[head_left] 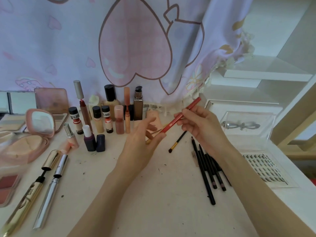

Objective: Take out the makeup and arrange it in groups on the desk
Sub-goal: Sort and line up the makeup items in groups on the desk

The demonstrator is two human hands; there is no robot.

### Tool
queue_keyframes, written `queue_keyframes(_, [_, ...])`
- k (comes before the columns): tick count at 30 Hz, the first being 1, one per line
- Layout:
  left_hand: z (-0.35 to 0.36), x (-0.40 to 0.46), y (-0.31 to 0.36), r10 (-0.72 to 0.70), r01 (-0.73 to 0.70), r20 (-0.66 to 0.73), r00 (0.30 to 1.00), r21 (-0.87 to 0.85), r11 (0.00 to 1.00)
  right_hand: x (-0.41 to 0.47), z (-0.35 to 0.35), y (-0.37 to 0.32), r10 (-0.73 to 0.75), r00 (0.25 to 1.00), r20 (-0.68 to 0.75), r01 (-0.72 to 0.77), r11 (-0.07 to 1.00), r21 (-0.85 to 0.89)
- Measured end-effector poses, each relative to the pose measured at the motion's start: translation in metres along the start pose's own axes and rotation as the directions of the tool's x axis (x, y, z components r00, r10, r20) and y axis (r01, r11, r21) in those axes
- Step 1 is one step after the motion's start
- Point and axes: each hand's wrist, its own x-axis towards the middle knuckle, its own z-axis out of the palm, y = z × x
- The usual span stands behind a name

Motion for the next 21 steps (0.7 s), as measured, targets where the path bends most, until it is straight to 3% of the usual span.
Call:
queue_keyframes(5, [0.007,-0.009,0.007,0.098,-0.098,0.009,0.995,0.003,0.995,-0.017,0.0,0.016,0.089,0.996,-0.031,-0.079,0.967,0.243])
queue_keyframes(9, [0.008,-0.009,0.007,0.134,-0.134,0.015,0.991,0.04,0.99,-0.022,0.0,0.026,0.032,0.998,-0.054,-0.019,0.972,0.236])
queue_keyframes(14, [0.011,-0.013,0.008,0.175,-0.189,0.142,0.974,0.089,0.978,-0.022,-0.003,0.03,-0.088,0.994,-0.07,0.098,0.983,0.155])
queue_keyframes(17, [0.006,-0.011,0.008,0.194,-0.194,0.002,0.981,0.012,0.981,-0.025,-0.006,0.03,-0.169,0.986,-0.014,0.167,0.983,-0.079])
queue_keyframes(19, [0.001,-0.008,0.01,0.168,-0.176,-0.083,0.982,-0.089,0.98,-0.029,-0.004,0.031,-0.229,0.969,0.087,0.244,0.87,-0.428])
queue_keyframes(21, [-0.002,-0.006,0.009,0.173,-0.188,-0.091,0.981,-0.181,0.965,-0.032,0.002,0.033,-0.22,0.956,0.196,0.294,0.722,-0.626])
